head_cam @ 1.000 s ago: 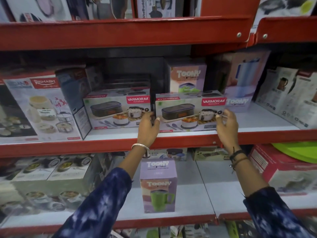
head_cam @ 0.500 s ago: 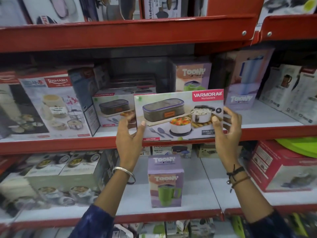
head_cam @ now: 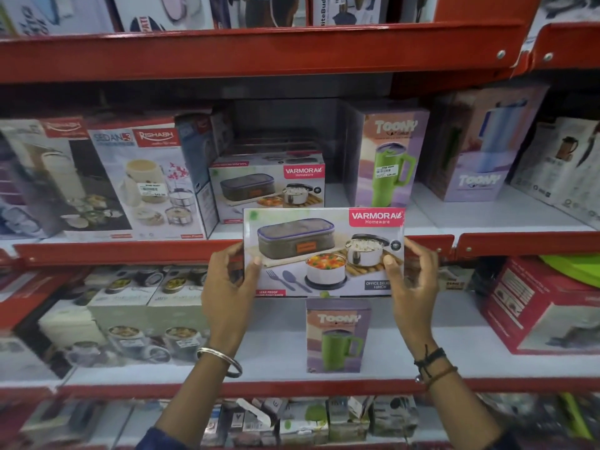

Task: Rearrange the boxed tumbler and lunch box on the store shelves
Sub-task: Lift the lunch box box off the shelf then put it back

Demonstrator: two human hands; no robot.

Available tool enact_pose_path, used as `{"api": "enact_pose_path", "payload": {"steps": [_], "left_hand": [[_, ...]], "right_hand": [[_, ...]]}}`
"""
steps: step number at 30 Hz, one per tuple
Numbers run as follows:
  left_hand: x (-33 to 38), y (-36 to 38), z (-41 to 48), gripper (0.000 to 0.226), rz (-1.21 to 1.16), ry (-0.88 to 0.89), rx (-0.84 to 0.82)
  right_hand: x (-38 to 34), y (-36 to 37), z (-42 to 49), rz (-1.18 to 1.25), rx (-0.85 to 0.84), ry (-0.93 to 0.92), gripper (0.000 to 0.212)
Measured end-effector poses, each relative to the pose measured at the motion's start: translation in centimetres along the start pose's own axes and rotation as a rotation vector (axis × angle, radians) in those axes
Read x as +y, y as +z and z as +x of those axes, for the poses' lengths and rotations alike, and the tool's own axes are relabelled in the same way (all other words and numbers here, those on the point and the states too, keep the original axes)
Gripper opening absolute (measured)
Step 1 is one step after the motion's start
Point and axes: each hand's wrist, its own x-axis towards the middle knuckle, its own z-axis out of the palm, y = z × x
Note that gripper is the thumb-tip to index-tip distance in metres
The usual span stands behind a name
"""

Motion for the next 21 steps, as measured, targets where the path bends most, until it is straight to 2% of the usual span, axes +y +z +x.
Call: {"api": "enact_pose_path", "payload": {"steps": [6, 10, 13, 15, 21], "left_hand": [[-0.3, -1.3, 0.5, 0.036, 0.019, 0.027, 0.024], [0.3, -1.8, 2.6, 0.059, 0.014, 0.106, 0.002], [0.8, -1.4, 4.8, 0.079, 0.101, 0.203, -0.046], [0.7, -0.7, 6.0, 0.088, 0.161, 0.207, -0.095], [-2.3, 0.8, 8.8, 0.097, 0.181, 0.194, -0.185]], "right_hand": [[-1.7, 1.4, -0.2, 0.008, -0.014, -0.030, 0.040], [-3.8, 3.3, 1.6, 0.006, -0.019, -0.052, 0.043], [-4.4, 5.5, 3.6, -0.011, -0.026, -0.092, 0.037], [-4.1, 7.1, 4.7, -0.017, -0.054, -0.106, 0.036], [-1.8, 11.0, 5.7, -0.001, -0.129, -0.065, 0.038]]}}
